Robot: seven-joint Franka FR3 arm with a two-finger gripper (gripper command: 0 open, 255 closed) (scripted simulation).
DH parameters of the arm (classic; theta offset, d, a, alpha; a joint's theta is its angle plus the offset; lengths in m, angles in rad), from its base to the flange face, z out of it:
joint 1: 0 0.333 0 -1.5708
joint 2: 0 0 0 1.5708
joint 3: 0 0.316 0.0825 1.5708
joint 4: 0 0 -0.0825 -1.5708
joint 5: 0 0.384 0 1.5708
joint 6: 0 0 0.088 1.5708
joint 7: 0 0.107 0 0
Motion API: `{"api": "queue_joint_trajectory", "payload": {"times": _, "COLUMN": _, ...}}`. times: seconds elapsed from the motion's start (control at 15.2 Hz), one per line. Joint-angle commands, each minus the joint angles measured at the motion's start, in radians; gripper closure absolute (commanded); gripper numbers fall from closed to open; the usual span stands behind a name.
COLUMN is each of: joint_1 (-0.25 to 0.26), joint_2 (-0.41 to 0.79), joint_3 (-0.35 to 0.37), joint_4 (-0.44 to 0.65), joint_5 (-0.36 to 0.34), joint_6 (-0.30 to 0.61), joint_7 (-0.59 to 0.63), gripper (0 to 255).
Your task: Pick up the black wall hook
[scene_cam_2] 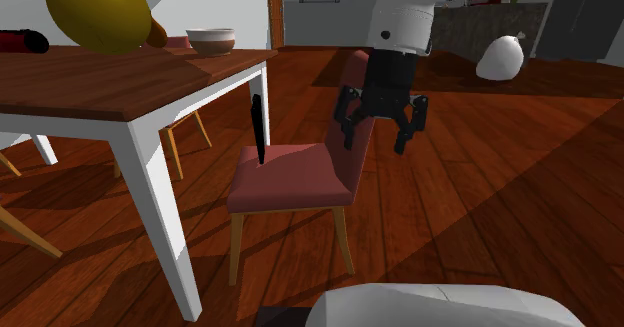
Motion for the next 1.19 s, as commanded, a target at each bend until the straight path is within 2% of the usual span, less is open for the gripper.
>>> {"api": "queue_joint_trajectory", "payload": {"times": 0.0, "joint_1": 0.0, "joint_2": 0.0, "joint_3": 0.0, "joint_4": 0.0, "joint_5": 0.0, "joint_6": 0.0, "joint_7": 0.0, "gripper": 0}}
{"api": "queue_joint_trajectory", "payload": {"times": 0.59, "joint_1": 0.048, "joint_2": 0.246, "joint_3": 0.15, "joint_4": 0.174, "joint_5": 0.068, "joint_6": 0.138, "joint_7": 0.162, "gripper": 0}}
{"api": "queue_joint_trajectory", "payload": {"times": 1.12, "joint_1": 0.073, "joint_2": 0.5, "joint_3": 0.266, "joint_4": 0.408, "joint_5": 0.045, "joint_6": 0.21, "joint_7": 0.316, "gripper": 0}}
